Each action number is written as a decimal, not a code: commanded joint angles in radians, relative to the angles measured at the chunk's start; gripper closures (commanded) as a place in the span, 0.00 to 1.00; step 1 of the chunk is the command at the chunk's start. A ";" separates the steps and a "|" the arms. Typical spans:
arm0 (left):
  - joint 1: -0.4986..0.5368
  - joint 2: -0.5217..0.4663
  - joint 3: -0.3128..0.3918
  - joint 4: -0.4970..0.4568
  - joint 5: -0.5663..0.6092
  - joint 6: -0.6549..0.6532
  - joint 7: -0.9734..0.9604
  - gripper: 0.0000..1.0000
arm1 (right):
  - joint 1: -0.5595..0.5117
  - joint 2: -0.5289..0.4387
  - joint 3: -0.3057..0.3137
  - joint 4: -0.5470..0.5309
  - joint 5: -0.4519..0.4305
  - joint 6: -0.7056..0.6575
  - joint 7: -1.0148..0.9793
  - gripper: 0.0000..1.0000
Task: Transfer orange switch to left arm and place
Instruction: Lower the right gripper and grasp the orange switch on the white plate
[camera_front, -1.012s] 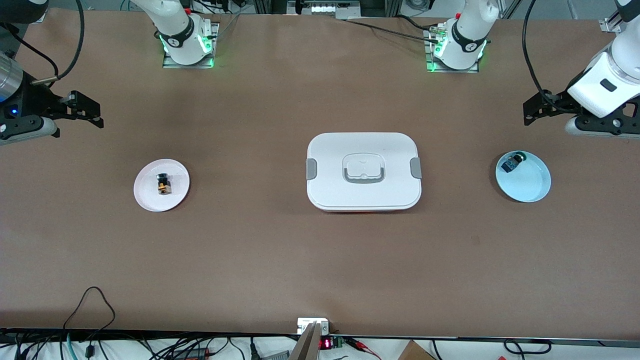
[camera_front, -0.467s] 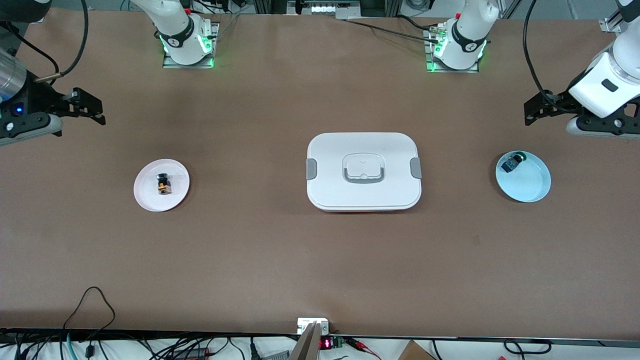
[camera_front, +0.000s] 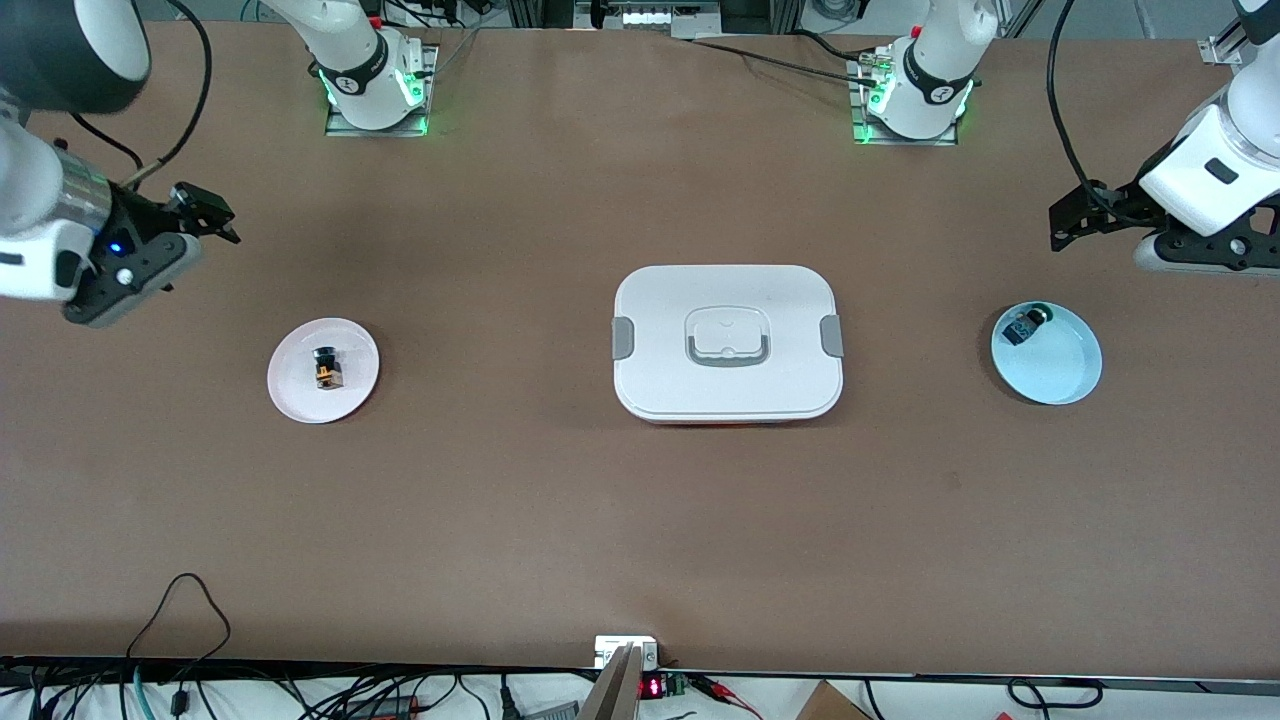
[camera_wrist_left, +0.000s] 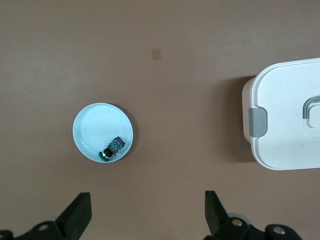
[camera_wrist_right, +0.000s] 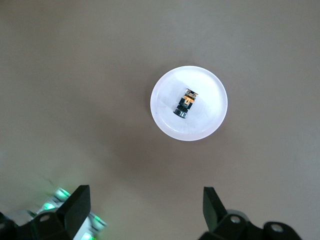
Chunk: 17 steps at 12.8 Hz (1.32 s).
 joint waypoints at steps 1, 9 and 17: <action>0.002 0.012 -0.004 0.029 0.019 -0.022 0.005 0.00 | 0.000 0.079 0.004 0.004 -0.045 0.035 -0.228 0.00; 0.002 0.012 -0.008 0.029 0.019 -0.029 0.000 0.00 | -0.018 0.220 0.004 -0.180 -0.045 0.462 -0.932 0.00; 0.002 0.012 -0.010 0.029 0.017 -0.030 -0.006 0.00 | -0.006 0.282 0.014 -0.355 -0.037 0.796 -1.186 0.00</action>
